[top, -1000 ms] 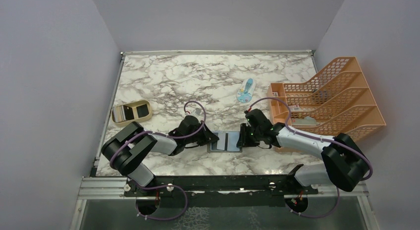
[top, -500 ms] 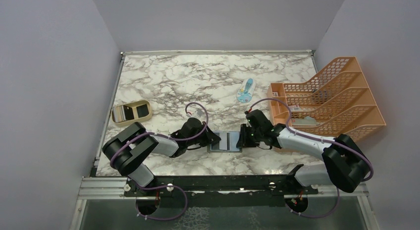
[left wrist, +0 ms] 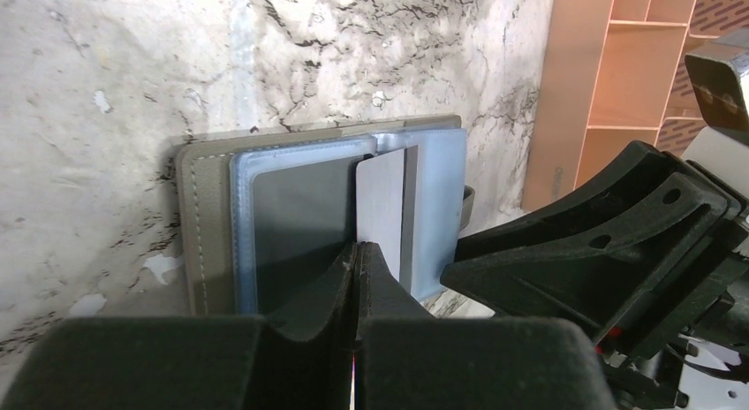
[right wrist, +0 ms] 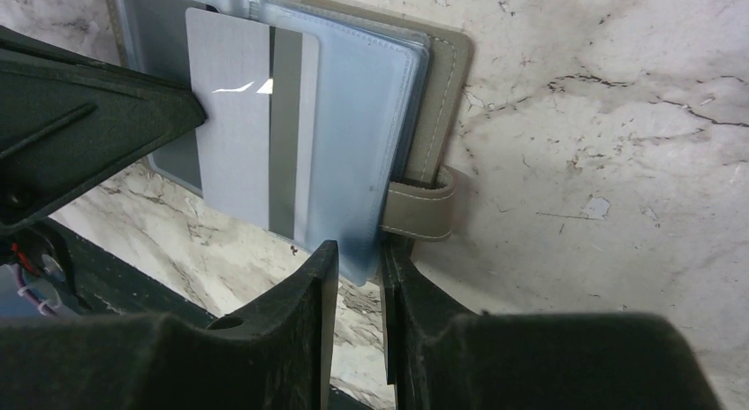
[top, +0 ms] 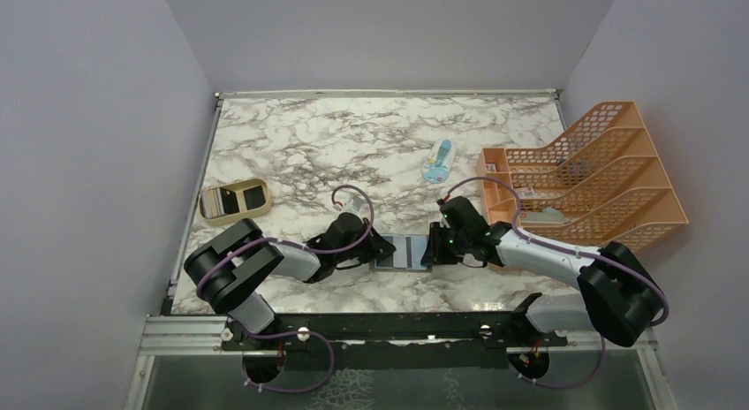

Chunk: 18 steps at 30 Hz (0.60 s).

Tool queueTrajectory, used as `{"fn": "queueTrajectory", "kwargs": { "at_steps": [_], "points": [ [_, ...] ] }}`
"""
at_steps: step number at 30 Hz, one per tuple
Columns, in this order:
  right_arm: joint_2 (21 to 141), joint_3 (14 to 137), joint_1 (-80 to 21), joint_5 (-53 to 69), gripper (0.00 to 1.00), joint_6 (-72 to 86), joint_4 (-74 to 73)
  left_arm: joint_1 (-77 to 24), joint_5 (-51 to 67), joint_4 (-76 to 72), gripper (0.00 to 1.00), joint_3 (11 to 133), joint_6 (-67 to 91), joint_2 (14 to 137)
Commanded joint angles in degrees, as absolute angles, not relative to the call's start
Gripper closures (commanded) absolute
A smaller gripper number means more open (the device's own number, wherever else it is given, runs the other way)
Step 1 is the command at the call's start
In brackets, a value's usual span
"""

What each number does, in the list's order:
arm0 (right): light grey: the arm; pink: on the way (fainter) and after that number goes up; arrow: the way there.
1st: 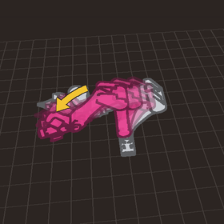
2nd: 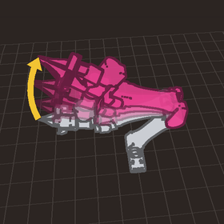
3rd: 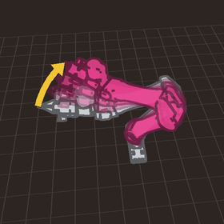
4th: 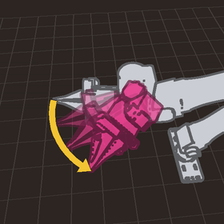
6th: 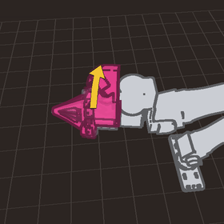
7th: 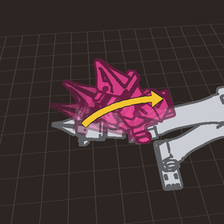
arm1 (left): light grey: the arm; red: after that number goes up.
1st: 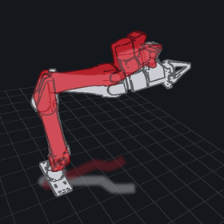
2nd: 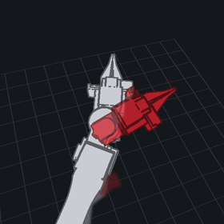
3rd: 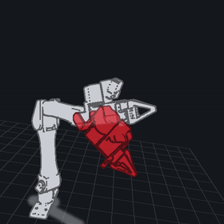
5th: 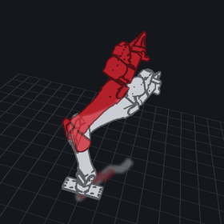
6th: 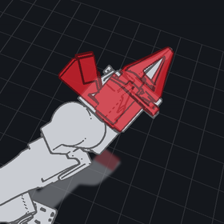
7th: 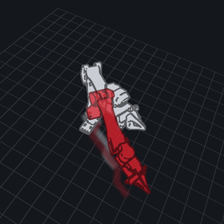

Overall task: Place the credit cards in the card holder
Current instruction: Insert the credit card into the card holder.

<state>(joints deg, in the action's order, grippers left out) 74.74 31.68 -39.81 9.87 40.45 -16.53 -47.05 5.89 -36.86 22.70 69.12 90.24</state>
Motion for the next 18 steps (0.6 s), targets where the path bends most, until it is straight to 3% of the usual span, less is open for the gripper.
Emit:
{"fn": "queueTrajectory", "kwargs": {
  "at_steps": [1, 6, 14, 18],
  "points": [
    [73.0, 31.2, -40.2, 12.3, 0.76, 41.3, -14.9, -49.2, 3.9, -36.6, 0.99, 24.0, 69.0, 91.6],
    [73.5, 31.2, -40.2, 12.3, 0.76, 41.4, -13.9, -50.8, 3.3, -36.6, 0.95, 24.9, 68.7, 91.9],
    [72.8, 32.9, -40.2, 8.8, 0.74, 40.3, -17.0, -51.4, 2.8, -36.5, 0.71, 25.4, 67.5, 91.1],
    [70.6, 33.5, -40.2, 6.1, 0.73, 40.0, -19.5, -51.4, 2.6, -36.3, 0.66, 25.3, 67.2, 90.4]
  ]
}}
